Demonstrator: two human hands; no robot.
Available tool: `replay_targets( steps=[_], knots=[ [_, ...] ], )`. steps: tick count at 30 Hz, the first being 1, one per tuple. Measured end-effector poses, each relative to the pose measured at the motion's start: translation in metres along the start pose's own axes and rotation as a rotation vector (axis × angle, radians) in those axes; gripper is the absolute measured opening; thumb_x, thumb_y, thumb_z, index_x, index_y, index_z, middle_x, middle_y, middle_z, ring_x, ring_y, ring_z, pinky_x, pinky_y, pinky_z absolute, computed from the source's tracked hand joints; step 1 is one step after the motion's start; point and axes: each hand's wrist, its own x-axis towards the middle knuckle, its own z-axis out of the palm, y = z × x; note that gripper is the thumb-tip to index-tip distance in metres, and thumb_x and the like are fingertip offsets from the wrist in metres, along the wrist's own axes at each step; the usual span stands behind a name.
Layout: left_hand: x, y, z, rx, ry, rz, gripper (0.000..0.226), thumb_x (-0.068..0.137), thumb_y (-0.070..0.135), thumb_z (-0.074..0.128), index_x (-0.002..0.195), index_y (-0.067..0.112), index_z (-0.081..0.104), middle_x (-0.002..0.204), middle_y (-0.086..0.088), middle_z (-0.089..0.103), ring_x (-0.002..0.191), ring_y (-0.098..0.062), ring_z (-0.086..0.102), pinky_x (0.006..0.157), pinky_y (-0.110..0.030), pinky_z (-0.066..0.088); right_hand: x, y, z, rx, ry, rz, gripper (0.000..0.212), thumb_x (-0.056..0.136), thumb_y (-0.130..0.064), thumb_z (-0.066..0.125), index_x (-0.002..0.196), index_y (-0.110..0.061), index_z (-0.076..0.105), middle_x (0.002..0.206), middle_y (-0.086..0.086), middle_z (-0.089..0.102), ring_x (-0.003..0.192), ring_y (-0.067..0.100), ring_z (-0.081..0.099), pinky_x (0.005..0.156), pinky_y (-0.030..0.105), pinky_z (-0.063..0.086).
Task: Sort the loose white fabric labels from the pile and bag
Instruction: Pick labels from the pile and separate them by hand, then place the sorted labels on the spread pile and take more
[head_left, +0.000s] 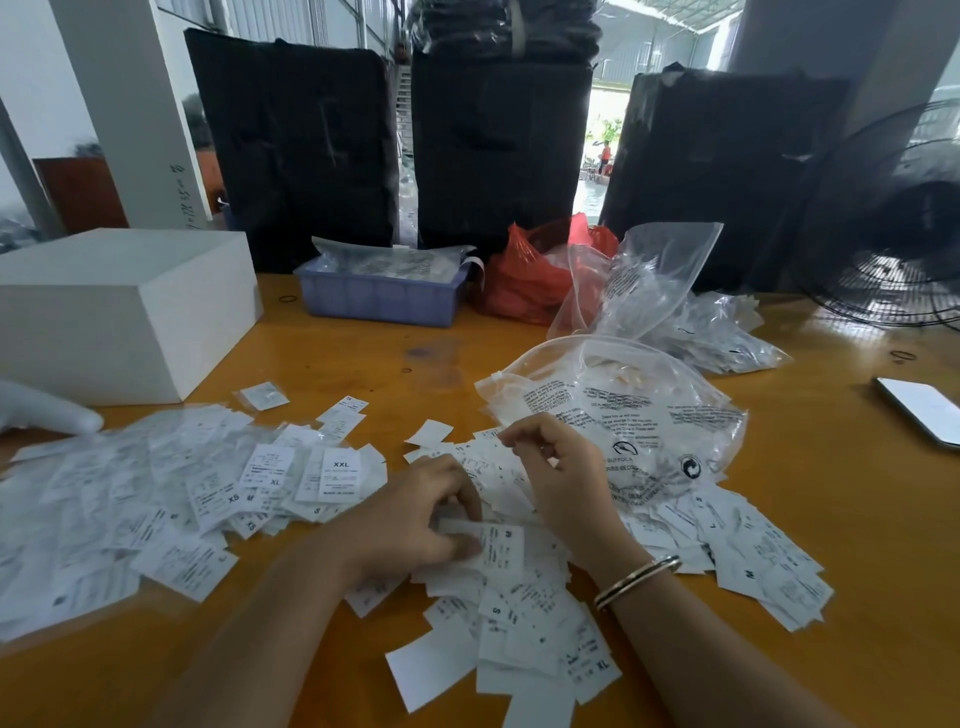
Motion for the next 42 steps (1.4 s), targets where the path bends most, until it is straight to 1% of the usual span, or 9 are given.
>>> replay_targets(
  steps=[5, 11, 14, 18, 21, 25, 30, 37, 42],
  knots=[
    [-0.005, 0.004, -0.015, -0.409, 0.424, -0.049, 0.016, 0.087, 0.022, 0.066, 0.089, 0.036, 0.06, 0.087, 0.007, 0.064, 0.074, -0.02, 0.062, 0.061, -0.026, 0.056, 0.015, -0.007, -0.018, 0.057, 0.15, -0.071, 0.036, 0.09, -0.001, 0.055, 0.079, -0.035, 0.059, 0.076, -0.015, 0.064, 0.065, -0.005, 0.056, 0.059, 0.012, 0.046],
    [-0.005, -0.02, -0.031, -0.023, 1.024, -0.387, 0.021, 0.093, 0.014, 0.057, 0.111, 0.024, 0.058, 0.115, -0.009, 0.064, 0.088, -0.025, 0.065, 0.043, -0.018, 0.045, 0.064, 0.028, -0.063, -0.2, 0.394, 0.16, 0.03, 0.09, 0.0, 0.047, 0.098, -0.023, 0.066, 0.108, 0.001, 0.066, 0.079, 0.008, 0.056, 0.067, 0.025, 0.049],
    [-0.008, -0.039, -0.031, 0.215, 1.021, -0.507, 0.017, 0.09, 0.012, 0.06, 0.102, 0.022, 0.061, 0.107, -0.01, 0.067, 0.083, -0.023, 0.06, 0.067, -0.036, 0.051, 0.079, 0.057, -0.075, -0.536, 0.109, 0.346, 0.037, 0.089, -0.002, 0.044, 0.122, -0.01, 0.06, 0.127, 0.01, 0.058, 0.102, 0.024, 0.059, 0.087, 0.038, 0.051],
    [-0.012, -0.059, -0.033, 0.496, 0.915, -0.739, 0.022, 0.083, 0.013, 0.067, 0.103, 0.022, 0.064, 0.111, -0.013, 0.061, 0.099, -0.03, 0.05, 0.078, -0.041, 0.034, 0.087, 0.069, -0.073, -0.935, -0.253, 0.472, 0.021, 0.09, -0.023, 0.049, 0.098, -0.008, 0.062, 0.107, 0.011, 0.062, 0.092, 0.027, 0.053, 0.081, 0.034, 0.041],
    [-0.012, -0.062, -0.032, 0.559, 0.905, -0.752, 0.028, 0.079, 0.01, 0.071, 0.103, 0.023, 0.067, 0.121, -0.015, 0.053, 0.109, -0.035, 0.043, 0.082, -0.046, 0.035, 0.089, 0.065, -0.07, -0.986, -0.211, 0.418, 0.017, 0.087, -0.024, 0.055, 0.091, -0.011, 0.066, 0.093, 0.007, 0.064, 0.081, 0.024, 0.053, 0.077, 0.032, 0.04],
    [-0.004, -0.048, -0.026, 0.545, 0.913, -0.388, 0.023, 0.08, 0.004, 0.066, 0.097, 0.019, 0.068, 0.111, -0.01, 0.061, 0.105, -0.03, 0.05, 0.08, -0.041, 0.04, 0.088, 0.059, -0.069, -0.95, -0.141, 0.399, 0.013, 0.084, -0.011, 0.054, 0.085, -0.011, 0.067, 0.091, 0.008, 0.066, 0.082, 0.026, 0.059, 0.079, 0.035, 0.047],
    [0.004, -0.023, -0.005, 0.31, 0.573, 0.023, 0.019, 0.089, 0.013, 0.057, 0.099, 0.024, 0.068, 0.101, 0.012, 0.06, 0.1, -0.008, 0.049, 0.087, -0.025, 0.042, 0.087, 0.056, -0.073, -0.903, -0.023, 0.283, 0.016, 0.088, -0.017, 0.053, 0.078, -0.017, 0.066, 0.08, 0.001, 0.061, 0.073, 0.02, 0.05, 0.08, 0.035, 0.039],
    [0.009, -0.018, 0.008, 0.205, 0.435, 0.061, 0.025, 0.094, 0.025, 0.054, 0.117, 0.032, 0.061, 0.117, 0.016, 0.056, 0.114, -0.005, 0.043, 0.095, -0.028, 0.038, 0.084, 0.04, -0.07, -0.638, 0.23, 0.07, 0.017, 0.094, -0.023, 0.052, 0.093, -0.011, 0.064, 0.091, 0.001, 0.066, 0.086, 0.021, 0.059, 0.087, 0.042, 0.046],
    [0.008, -0.005, 0.006, -0.12, 0.5, 0.028, 0.027, 0.091, 0.055, 0.043, 0.116, 0.048, 0.049, 0.12, 0.02, 0.051, 0.113, 0.0, 0.048, 0.095, -0.033, 0.046, 0.058, -0.004, -0.044, -0.109, 0.061, -0.087, 0.006, 0.092, -0.017, 0.058, 0.087, -0.019, 0.059, 0.069, -0.006, 0.063, 0.048, 0.001, 0.046, 0.044, 0.017, 0.037]
  ],
)
